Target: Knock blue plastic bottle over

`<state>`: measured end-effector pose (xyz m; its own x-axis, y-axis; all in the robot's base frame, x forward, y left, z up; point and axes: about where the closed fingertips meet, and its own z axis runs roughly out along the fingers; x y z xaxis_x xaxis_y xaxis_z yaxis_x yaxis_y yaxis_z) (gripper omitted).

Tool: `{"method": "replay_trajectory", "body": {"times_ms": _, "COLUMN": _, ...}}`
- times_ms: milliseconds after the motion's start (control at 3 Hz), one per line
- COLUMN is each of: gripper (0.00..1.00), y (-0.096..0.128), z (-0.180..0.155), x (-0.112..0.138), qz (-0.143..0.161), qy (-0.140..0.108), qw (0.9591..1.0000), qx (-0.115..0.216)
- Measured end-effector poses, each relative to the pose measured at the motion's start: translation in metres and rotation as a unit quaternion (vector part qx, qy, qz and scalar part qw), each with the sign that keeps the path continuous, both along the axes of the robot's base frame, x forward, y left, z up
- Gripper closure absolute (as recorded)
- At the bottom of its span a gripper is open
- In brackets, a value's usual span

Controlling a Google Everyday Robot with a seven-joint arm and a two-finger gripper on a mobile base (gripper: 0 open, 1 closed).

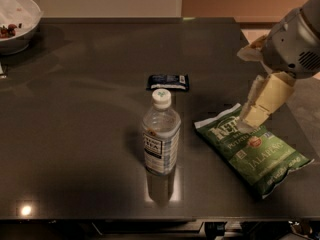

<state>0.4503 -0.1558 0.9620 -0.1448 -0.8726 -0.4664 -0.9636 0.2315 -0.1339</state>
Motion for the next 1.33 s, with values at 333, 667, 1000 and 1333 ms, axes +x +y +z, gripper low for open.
{"method": "replay_trajectory", "body": {"times_ms": 333, "gripper": 0.0, "y": 0.021, "z": -0.001, "x": -0.002, "qz": 0.017, "qy": 0.005, "qw": 0.999, "qx": 0.042}}
{"method": "replay_trajectory", "body": {"times_ms": 667, "gripper": 0.0, "y": 0.058, "z": -0.003, "x": -0.02, "qz": 0.05, "qy": 0.009, "qw": 0.9939, "qx": 0.098}}
{"method": "replay_trajectory", "body": {"times_ms": 1000, "gripper": 0.0, "y": 0.099, "z": -0.008, "x": -0.044, "qz": 0.087, "qy": 0.022, "qw": 0.985, "qx": 0.147}}
{"method": "replay_trajectory", "body": {"times_ms": 1333, "gripper": 0.0, "y": 0.125, "z": -0.013, "x": -0.059, "qz": 0.111, "qy": 0.032, "qw": 0.9782, "qx": 0.173}}
